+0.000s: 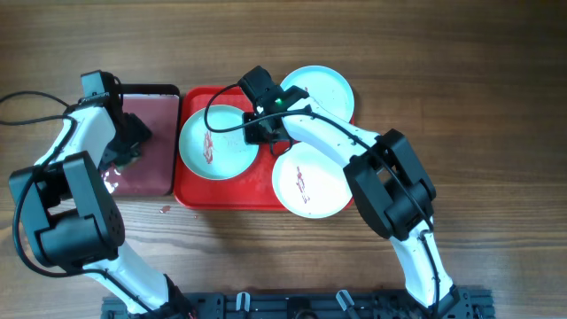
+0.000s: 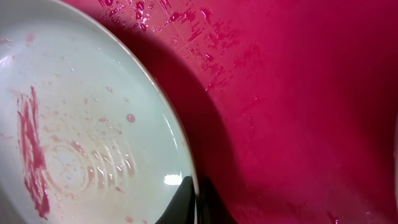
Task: Clean dirty plates on tray and stack at the side
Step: 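Lift the plate with the right gripper and bring the sponge onto it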
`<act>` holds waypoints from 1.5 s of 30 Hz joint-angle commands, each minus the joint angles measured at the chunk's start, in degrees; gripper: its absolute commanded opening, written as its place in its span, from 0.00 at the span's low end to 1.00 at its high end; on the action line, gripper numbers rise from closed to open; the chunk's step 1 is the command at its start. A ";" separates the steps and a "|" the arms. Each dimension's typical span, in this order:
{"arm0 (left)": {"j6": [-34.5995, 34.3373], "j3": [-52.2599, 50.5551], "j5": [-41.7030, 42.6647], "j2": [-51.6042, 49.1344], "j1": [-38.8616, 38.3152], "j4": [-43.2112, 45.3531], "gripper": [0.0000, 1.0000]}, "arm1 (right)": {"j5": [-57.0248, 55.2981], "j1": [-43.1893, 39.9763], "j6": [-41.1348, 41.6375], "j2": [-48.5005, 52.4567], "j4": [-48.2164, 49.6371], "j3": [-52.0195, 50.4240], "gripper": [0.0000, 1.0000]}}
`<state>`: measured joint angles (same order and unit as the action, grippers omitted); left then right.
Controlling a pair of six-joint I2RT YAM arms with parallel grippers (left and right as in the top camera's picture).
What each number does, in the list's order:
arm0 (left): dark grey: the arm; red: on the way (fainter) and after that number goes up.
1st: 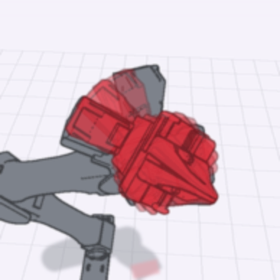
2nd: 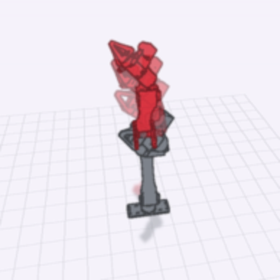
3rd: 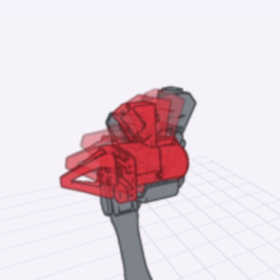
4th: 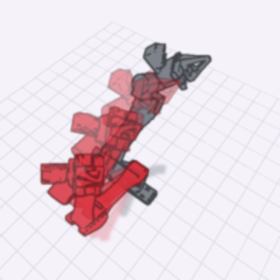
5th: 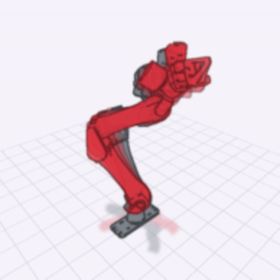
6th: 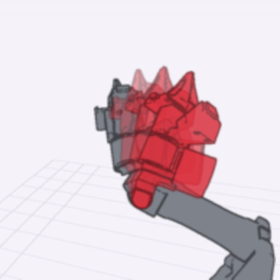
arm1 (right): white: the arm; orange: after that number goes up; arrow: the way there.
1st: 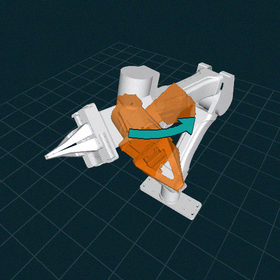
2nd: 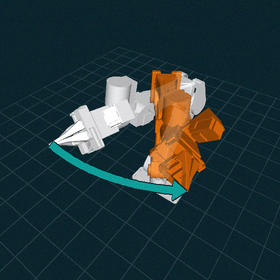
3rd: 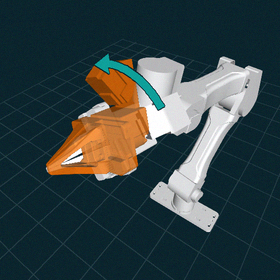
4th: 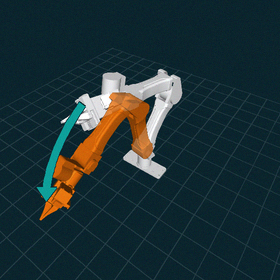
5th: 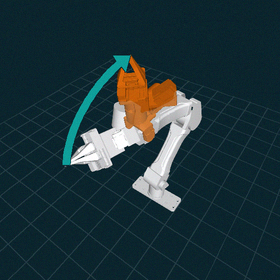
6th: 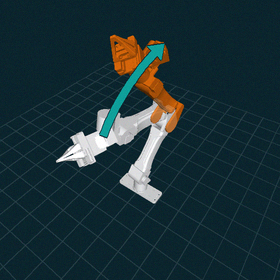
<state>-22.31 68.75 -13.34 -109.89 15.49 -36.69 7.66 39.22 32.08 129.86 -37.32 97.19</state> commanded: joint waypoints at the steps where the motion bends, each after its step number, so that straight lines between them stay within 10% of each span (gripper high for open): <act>1: -0.70 0.48 -0.85 -0.55 0.17 1.18 0.64 | -1.81 0.15 -0.39 3.02 -0.20 0.20 0.04; 7: -0.70 0.48 -0.85 -3.82 0.17 2.49 0.58 | -1.68 0.15 -0.42 3.02 0.00 0.20 0.04; 11: -0.70 0.48 -0.85 -3.91 0.17 2.91 0.04 | -1.68 0.15 -0.39 3.02 0.09 0.20 0.04; 32: 22.14 0.37 27.50 10.27 -15.30 -7.30 0.04 | 10.45 -3.32 -5.27 3.02 -0.15 0.20 0.04; 45: 12.17 -2.64 21.94 -7.54 -15.76 -1.25 0.04 | 14.88 -4.28 -4.44 3.04 1.07 -1.01 0.04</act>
<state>-5.69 69.01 7.11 -110.74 -0.27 -39.20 18.17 35.62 27.86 130.69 -36.99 97.23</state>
